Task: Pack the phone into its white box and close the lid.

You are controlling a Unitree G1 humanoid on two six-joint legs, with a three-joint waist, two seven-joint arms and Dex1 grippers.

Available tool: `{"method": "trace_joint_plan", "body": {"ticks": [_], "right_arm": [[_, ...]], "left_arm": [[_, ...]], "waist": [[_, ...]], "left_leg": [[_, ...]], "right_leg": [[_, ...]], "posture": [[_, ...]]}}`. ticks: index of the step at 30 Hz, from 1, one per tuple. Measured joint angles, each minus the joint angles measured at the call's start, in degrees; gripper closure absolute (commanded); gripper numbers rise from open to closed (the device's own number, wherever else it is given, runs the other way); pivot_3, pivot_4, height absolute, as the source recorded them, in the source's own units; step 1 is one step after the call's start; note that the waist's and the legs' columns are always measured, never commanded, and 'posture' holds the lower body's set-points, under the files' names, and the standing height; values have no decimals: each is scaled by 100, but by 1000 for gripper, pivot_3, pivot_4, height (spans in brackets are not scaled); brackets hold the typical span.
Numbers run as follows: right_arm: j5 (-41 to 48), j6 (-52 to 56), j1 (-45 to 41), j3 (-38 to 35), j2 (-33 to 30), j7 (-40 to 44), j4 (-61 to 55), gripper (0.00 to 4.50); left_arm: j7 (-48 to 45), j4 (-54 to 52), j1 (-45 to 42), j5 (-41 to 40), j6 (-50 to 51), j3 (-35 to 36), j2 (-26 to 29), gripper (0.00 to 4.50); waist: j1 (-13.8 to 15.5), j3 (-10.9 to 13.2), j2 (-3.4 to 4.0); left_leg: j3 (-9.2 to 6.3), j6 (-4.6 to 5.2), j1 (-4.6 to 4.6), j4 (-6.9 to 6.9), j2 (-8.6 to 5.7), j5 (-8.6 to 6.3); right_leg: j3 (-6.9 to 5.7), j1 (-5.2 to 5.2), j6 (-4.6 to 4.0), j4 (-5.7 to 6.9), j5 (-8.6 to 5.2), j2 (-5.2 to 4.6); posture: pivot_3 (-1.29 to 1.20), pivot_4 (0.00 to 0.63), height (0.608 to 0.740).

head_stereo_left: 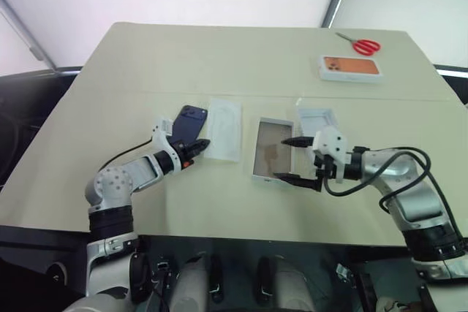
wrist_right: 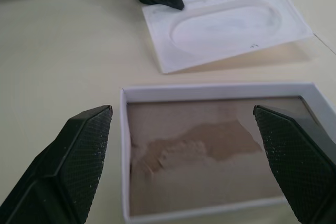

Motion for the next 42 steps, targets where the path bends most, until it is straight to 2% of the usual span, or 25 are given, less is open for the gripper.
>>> {"method": "trace_joint_plan", "body": {"ticks": [3, 6, 12, 13, 14, 19, 23, 28, 31, 36, 42], "right_arm": [[-196, 165, 100, 417, 91, -37, -21, 0], [-274, 303, 32, 518, 103, -62, 69, 824], [-412, 400, -33, 568, 88, -24, 323, 3790], [-411, 406, -38, 568, 89, -5, 323, 4391], [-412, 406, -50, 568, 90, 16, 323, 4461], [-418, 232, -243, 566, 338, 7, 451, 4461], [-608, -67, -449, 729, 599, -77, 608, 4461], [-811, -338, -775, 1001, 1177, -220, 1017, 4461], [-809, -399, -904, 1015, 1347, -199, 1171, 3537], [-852, -562, -913, 1024, 1320, -138, 1294, 1089], [-488, -173, -912, 497, 670, 161, 1189, 1089]], "left_arm": [[-56, -121, 6, 0, -102, -3, 75, 4412], [-75, -334, 113, 73, -369, -87, 76, 4500], [9, -432, 139, -30, -500, -11, -31, 4500], [35, -432, 139, -84, -478, 7, -61, 4500], [60, -433, 138, -175, -438, 30, -89, 4500], [192, -505, 157, -656, 17, 69, -270, 4500], [651, -502, 63, -1178, 139, 395, -535, 4500], [1210, -418, -199, -1874, 221, 928, -296, 4500], [1426, -424, -160, -2089, 267, 919, -263, 4500], [1633, -603, 74, -2320, 277, 710, -323, 4500], [1685, -797, 287, -2407, 317, 259, -349, 4500]], "waist": [[5, 0, -1], [-2, 0, -2], [-2, 1, -3], [0, 1, -3], [-1, 1, -3], [-10, 1, -4], [-14, 2, -6], [-53, 2, -7], [-20, 2, -9], [-11, 1, -10], [-6, 1, -10]], "left_leg": [[0, 0, -2, 0, -2, 0], [0, -1, -2, 0, -1, -1], [-1, 0, -3, 0, -1, -1], [0, 0, -3, 0, -1, 0], [-1, 0, -3, 0, -1, 0], [0, 1, -3, 0, -1, 0], [-1, 1, -3, 0, -1, 1], [0, 1, -2, 0, -1, 2], [0, 1, -2, 0, -5, 2], [-1, 0, -2, 0, -8, 1], [-1, 0, -2, 0, -8, 1]], "right_leg": [[0, -1, 0, 0, 0, -2], [0, -2, -1, -1, 0, -2], [0, -3, -1, -1, 0, -1], [0, -3, -1, -1, 0, 0], [0, -3, -1, -1, 0, 0], [0, -3, 0, 0, 0, 4], [0, -3, 1, 1, 0, 5], [0, -2, 1, 5, 0, 9], [-2, 0, 1, 5, 0, 9], [-1, 1, 1, 4, 0, 7], [-1, 1, 1, 3, 0, 6]], "posture": [[0, 150, 738], [0, 150, 738], [0, 150, 738], [0, 150, 738], [0, 150, 738], [0, 150, 738], [0, 150, 738], [0, 150, 738], [0, 150, 738], [0, 150, 738], [0, 150, 738]]}}
